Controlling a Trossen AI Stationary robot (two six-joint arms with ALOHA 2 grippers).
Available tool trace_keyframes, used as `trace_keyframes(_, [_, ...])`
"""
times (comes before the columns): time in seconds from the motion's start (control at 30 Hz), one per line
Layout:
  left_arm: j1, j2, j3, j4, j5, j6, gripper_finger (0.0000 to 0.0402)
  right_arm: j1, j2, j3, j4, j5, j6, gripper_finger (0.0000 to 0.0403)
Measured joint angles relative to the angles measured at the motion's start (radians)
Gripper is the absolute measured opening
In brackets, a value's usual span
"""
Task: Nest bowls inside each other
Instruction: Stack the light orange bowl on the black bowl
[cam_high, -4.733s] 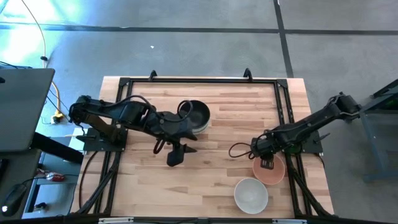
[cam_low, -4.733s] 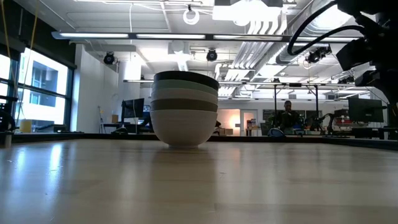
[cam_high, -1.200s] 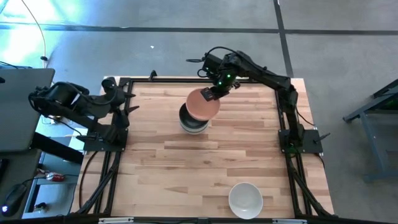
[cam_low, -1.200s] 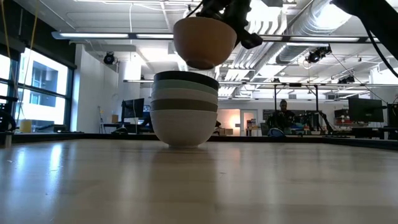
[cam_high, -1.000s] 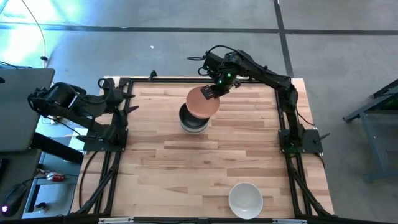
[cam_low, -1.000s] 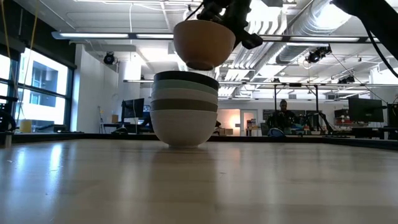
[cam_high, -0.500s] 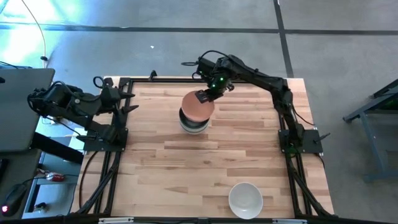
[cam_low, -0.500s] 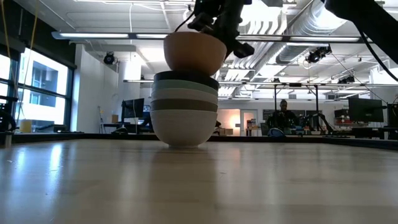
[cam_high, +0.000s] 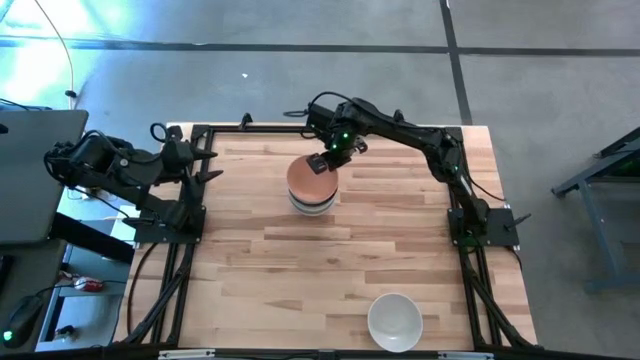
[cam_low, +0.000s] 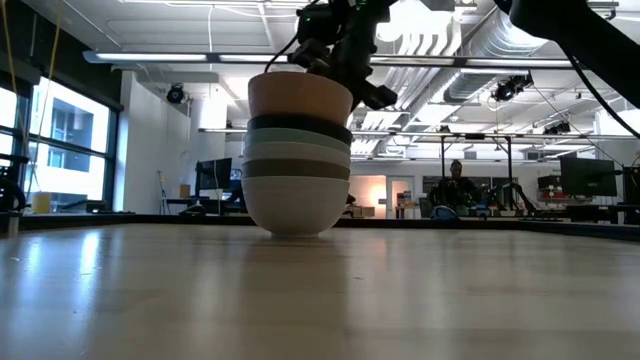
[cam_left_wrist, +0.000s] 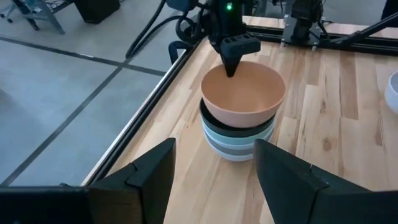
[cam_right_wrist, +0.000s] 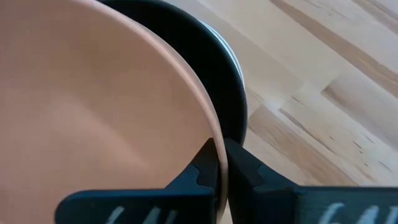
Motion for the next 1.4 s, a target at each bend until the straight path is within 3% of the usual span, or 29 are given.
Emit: trace_keyframes(1.4, [0.000, 0.000, 0.000, 0.000, 0.027, 0.000, 0.0207, 0.014, 0.069, 0.001, 0.018, 0.036, -0.072, 0.0000])
